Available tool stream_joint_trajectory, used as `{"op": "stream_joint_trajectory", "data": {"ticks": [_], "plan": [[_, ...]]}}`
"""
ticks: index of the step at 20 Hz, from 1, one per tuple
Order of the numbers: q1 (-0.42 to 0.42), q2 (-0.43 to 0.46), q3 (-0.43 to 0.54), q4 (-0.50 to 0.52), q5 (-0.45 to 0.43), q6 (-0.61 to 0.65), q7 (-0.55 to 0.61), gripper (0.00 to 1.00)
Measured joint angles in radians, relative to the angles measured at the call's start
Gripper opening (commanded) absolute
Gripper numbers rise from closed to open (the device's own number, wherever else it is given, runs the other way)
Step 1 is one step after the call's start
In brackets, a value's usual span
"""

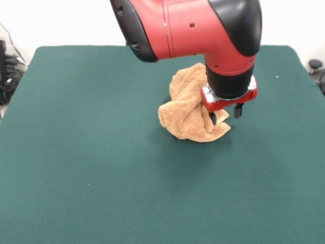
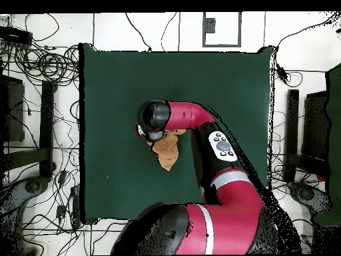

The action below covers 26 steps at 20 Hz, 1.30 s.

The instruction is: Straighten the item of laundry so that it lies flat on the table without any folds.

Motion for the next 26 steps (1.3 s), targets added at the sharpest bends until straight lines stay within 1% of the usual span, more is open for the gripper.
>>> {"op": "stream_joint_trajectory", "data": {"ticks": [9, 16, 17, 26], "plan": [[0.000, 0.003, 0.000, -0.002, -0.039, 0.068, 0.000, 1.00], [0.000, 0.003, -0.001, -0.002, -0.049, 0.072, 0.000, 1.00], [0.000, 0.003, -0.002, -0.002, -0.050, 0.072, 0.000, 0.00], [0.001, 0.009, -0.008, -0.002, -0.083, 0.122, 0.000, 0.00]]}}
